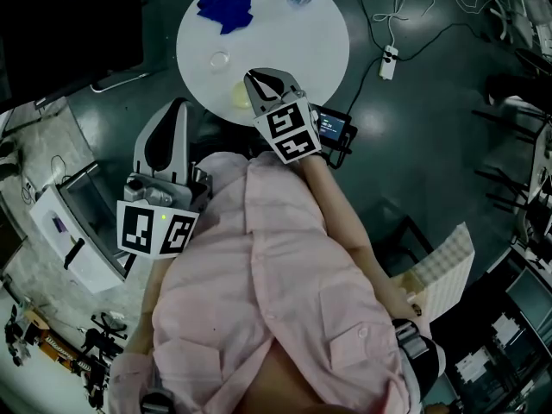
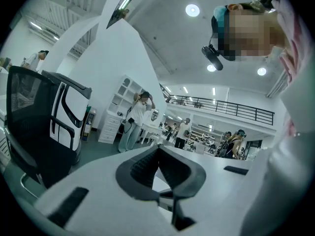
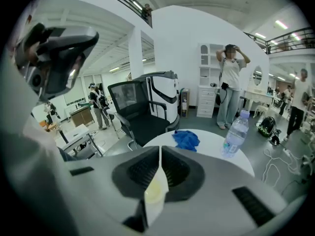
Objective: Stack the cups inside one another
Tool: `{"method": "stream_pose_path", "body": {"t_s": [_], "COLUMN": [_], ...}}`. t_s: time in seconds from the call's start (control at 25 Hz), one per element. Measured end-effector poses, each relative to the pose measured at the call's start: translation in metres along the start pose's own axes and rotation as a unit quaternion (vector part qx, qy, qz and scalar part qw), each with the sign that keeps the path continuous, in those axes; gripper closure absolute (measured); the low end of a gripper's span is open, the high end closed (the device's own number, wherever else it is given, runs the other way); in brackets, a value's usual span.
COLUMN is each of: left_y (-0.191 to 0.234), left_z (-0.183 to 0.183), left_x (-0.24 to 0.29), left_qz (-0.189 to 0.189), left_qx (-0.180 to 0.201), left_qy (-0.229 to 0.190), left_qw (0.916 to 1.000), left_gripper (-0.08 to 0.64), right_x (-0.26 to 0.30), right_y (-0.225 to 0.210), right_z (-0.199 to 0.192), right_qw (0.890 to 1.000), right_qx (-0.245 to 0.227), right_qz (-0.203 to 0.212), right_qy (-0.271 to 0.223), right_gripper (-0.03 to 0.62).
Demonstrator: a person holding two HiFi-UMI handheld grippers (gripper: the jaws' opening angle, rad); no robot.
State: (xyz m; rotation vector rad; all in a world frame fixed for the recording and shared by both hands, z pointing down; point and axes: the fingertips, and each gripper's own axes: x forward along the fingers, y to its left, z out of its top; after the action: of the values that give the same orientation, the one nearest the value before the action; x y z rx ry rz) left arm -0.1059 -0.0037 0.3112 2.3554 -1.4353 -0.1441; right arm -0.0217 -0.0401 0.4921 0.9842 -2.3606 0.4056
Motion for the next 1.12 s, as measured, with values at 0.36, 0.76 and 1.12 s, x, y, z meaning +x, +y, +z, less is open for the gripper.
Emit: {"method": "stream_pose_path", "body": {"t_s": [0.36,0.76,1.12], "left_y": [-0.010,-0.013,-0.011], "left_z": [-0.003,-0.003,-0.001], "left_x": [-0.001,0.002,0.004], "left_qz": [-0.015,-0.030,-0.033], "left_qx": [0.001,0.001,-0.001], "left_qy": [0.003,0.002,0.001], "left_qw": [0.9999,0.9996,0.9994], "left_gripper": [0.551,0.551,0.551], "right_x": [-0.035,-0.065,-0.099], "right_y": [0.013,0.015,0.007], "right_z": [0.033,0.053,0.074], "right_qw": [0.999,0.996,0.991], "right_qx": [0.004,0.002,0.011], "right_qz": [0.001,-0.017,-0.049], "right_qy": [-0.051,-0.084,-0.125], "right_gripper": [0.555,0.555,0.555]}}
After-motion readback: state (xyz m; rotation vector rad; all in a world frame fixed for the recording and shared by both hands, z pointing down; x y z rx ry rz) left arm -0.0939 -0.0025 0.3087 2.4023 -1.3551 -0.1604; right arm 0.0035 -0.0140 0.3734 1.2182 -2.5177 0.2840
